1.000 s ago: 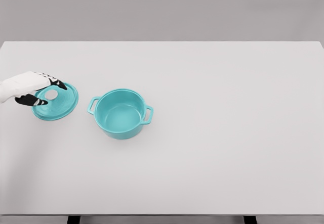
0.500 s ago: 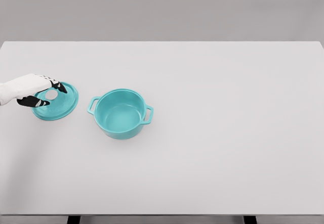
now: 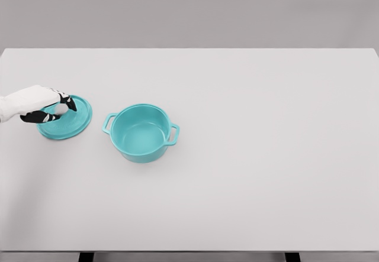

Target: Cover the pot with left arm

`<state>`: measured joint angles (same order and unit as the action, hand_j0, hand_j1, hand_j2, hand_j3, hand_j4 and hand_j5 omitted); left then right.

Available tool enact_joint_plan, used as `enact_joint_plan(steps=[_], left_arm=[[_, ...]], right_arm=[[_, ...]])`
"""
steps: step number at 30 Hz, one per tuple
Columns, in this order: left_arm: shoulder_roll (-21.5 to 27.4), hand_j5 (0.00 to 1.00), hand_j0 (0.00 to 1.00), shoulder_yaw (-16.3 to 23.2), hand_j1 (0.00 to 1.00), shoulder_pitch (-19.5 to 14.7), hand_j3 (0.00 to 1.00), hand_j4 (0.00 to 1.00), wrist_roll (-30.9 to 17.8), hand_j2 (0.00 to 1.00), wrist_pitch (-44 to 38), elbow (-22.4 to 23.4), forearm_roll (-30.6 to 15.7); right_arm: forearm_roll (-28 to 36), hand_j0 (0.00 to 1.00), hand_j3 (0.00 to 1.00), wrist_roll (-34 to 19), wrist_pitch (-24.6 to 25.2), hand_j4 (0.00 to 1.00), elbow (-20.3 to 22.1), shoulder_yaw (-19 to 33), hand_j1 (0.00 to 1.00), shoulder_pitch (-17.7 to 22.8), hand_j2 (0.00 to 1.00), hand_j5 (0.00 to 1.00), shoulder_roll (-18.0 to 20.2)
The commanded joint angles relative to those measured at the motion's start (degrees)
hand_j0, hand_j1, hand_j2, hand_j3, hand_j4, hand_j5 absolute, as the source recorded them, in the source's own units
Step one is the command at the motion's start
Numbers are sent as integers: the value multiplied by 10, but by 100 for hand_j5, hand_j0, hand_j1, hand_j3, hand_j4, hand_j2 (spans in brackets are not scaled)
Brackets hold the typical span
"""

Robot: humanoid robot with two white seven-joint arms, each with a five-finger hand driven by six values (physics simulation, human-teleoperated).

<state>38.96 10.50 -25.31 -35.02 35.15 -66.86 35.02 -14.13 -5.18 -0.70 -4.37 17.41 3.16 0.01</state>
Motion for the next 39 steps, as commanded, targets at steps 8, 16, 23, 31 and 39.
enact_joint_plan(steps=[8,16,23,31,39], left_arm=[[5,55,55,-1,55,-1,55,55,0,55,-2,-5,-7],[10,55,55,0,55,1,55,55,0,55,-2,-26,-23],[25,55,55,0,55,1,55,55,0,55,-2,-54,-36],[43,55,55,0,55,5,55,55,0,55,-2,-102,-46],[45,55,55,6,55,5,55,55,0,55,-2,-135,-55]], right_arm=[[0,100,100,0,0,100,0,0,100,0,100,100,0],[0,100,100,0,0,100,0,0,100,0,100,100,0],[0,100,100,0,0,100,0,0,100,0,100,100,0],[0,100,100,0,0,100,0,0,100,0,100,100,0],[0,100,100,0,0,100,0,0,100,0,100,100,0]])
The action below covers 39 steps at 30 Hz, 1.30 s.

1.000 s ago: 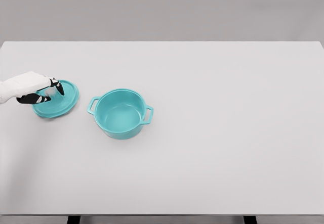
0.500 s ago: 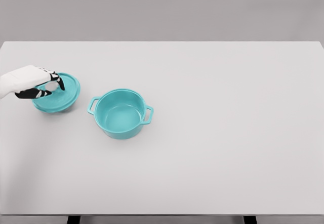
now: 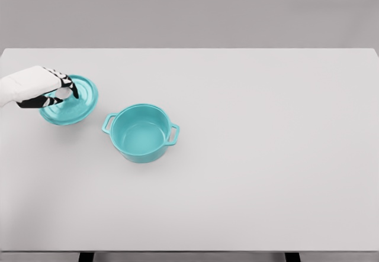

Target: Cover the pot with left arm

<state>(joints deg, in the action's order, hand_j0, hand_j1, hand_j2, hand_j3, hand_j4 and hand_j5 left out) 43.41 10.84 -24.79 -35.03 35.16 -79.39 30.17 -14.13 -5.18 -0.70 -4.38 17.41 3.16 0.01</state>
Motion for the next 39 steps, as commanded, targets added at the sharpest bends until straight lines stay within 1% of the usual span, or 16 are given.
enact_joint_plan(steps=[1,6,8,15,18,20,23,39], left_arm=[[1,55,55,5,55,0,55,55,0,55,-2,-15,-7],[2,55,55,18,55,0,55,55,0,55,-2,-16,-13],[2,55,55,19,55,0,55,55,0,55,-2,-36,-13],[1,55,55,23,55,1,55,55,0,55,-2,-59,-13],[-1,55,55,23,55,1,55,55,0,55,-2,-63,-13],[-1,55,55,34,55,-1,55,55,0,55,-2,-66,-13],[-3,55,55,38,55,-1,55,55,0,55,-2,-74,-13],[-7,55,55,47,55,4,55,55,0,55,-2,-111,-13]], right_arm=[[0,100,100,0,0,100,0,0,100,0,100,100,0],[0,100,100,0,0,100,0,0,100,0,100,100,0],[0,100,100,0,0,100,0,0,100,0,100,100,0],[0,100,100,0,0,100,0,0,100,0,100,100,0],[0,100,100,0,0,100,0,0,100,0,100,100,0],[0,100,100,0,0,100,0,0,100,0,100,100,0],[1,100,100,0,0,100,0,0,100,0,100,100,0],[0,100,100,0,0,100,0,0,100,0,100,100,0]])
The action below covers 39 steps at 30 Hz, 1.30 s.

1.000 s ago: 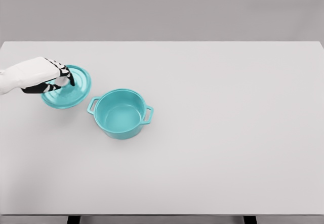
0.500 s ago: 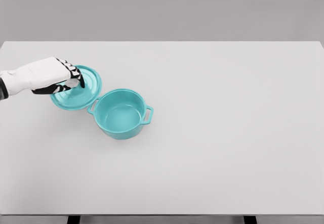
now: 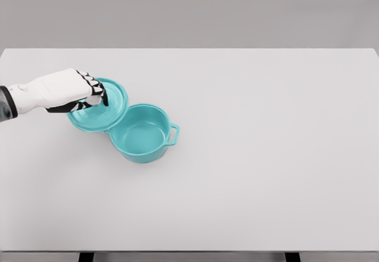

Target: Cover the pot with left arm

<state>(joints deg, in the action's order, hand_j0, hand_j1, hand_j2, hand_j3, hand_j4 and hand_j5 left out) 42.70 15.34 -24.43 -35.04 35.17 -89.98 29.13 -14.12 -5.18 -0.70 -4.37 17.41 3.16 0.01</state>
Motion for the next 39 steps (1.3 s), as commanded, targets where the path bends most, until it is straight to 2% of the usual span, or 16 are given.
enact_joint_plan(steps=[1,8,15,21,39], left_arm=[[0,55,55,3,55,0,55,55,0,55,-2,-8,-3],[0,55,55,19,55,1,55,55,0,55,-2,-20,-4],[-2,55,55,21,55,9,55,55,0,55,-2,-53,-13],[-4,55,55,31,55,8,55,55,0,55,-2,-52,-12],[-63,55,55,47,55,8,55,55,0,55,-2,-48,-6]], right_arm=[[0,100,100,0,0,100,0,0,100,0,100,100,0],[0,100,100,0,0,100,0,0,100,0,100,100,0],[1,100,100,0,0,100,0,0,100,0,100,100,0],[0,100,100,0,0,100,0,0,100,0,100,100,0],[0,100,100,0,0,100,0,0,100,0,100,100,0]])
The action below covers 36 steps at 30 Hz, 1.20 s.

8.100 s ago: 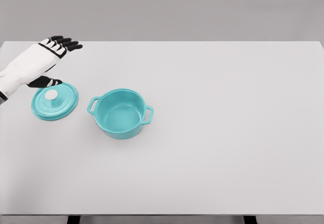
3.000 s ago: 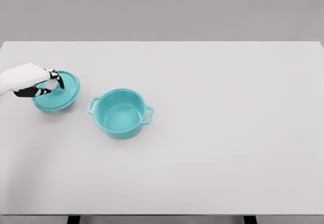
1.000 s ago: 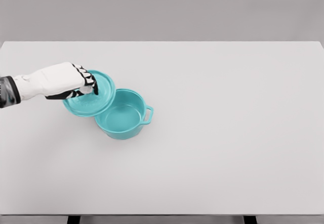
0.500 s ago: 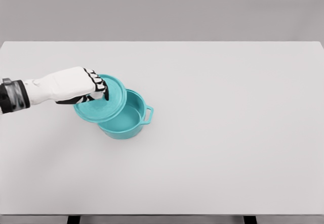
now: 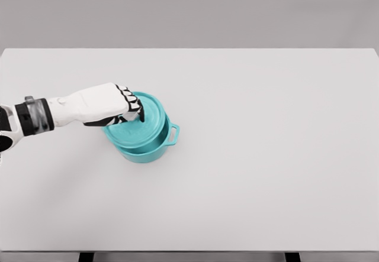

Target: Cover the pot with left arm

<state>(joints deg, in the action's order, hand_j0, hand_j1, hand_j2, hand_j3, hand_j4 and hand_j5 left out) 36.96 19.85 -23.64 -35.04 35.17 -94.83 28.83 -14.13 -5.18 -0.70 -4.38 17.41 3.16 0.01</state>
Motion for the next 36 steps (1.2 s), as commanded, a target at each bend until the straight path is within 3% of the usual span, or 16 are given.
enact_joint_plan(steps=[1,36], left_arm=[[-7,55,55,3,55,0,55,55,0,55,-2,-1,-3],[-16,57,57,13,57,5,57,57,0,57,-2,3,-2]], right_arm=[[0,100,100,0,0,100,0,0,100,0,100,100,0],[1,100,100,0,0,100,0,0,100,0,100,100,0]])
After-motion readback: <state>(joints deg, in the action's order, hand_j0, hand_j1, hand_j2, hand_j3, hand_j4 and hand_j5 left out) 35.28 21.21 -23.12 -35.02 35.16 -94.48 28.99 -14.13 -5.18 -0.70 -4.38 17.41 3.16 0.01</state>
